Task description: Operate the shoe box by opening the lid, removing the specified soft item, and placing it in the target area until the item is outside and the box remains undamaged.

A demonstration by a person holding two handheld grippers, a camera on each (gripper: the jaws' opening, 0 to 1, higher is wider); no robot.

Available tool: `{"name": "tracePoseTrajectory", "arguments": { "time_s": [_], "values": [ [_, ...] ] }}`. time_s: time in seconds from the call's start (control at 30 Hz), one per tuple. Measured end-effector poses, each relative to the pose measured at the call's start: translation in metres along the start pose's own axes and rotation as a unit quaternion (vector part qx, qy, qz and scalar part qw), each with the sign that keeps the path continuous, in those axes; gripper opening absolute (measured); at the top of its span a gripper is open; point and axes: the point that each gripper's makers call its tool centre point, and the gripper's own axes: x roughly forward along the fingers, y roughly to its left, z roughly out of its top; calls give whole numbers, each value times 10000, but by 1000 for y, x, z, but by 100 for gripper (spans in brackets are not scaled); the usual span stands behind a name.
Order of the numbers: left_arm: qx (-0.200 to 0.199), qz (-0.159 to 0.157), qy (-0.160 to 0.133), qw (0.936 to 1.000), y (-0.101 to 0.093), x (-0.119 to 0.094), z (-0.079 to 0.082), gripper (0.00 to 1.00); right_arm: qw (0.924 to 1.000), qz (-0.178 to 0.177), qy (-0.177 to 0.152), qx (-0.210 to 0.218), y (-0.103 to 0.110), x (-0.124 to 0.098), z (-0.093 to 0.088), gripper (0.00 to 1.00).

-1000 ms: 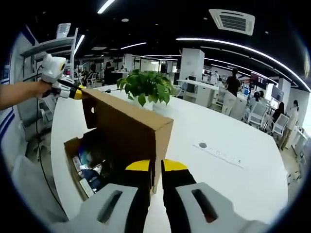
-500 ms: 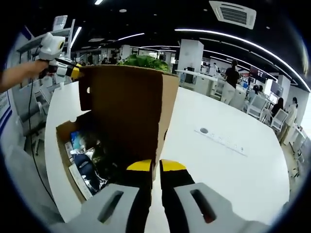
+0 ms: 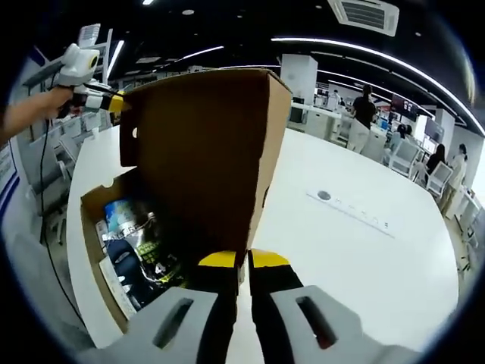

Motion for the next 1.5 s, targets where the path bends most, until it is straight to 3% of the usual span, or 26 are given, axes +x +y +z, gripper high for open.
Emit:
{"name": "tracePoseTrajectory", "arguments": {
  "time_s": [0.33, 0.5, 0.63, 0.87, 1.07, 1.23, 1.5],
  "values": [
    [-115, -9, -124, 9999, 3, 7, 1, 7, 9999, -103, -81, 41, -4, 0, 2, 0],
    [-70, 40, -20, 10000, 3, 12, -15, 12, 9998, -134, -113, 25, -4, 0, 3, 0],
    [-301, 29, -7, 9995, 1, 12, -27, 13, 9998, -142, -86, 62, -5, 1, 3, 0],
    [-516, -3, 263, 9983, -8, 14, -62, 12, 9998, -159, -49, 80, -6, 4, 6, 0],
    [-664, -73, 446, 9968, -18, 17, -81, 8, 9999, -150, -13, 55, -7, 6, 7, 0],
    [-789, -123, 532, 9954, -27, 22, -89, 5, 9999, -157, 17, 72, -9, 8, 8, 0],
    [-950, 5, 625, 9935, -22, 31, -93, 2, 9996, -147, 114, 230, -8, 9, 9, 0]
  ]
}}
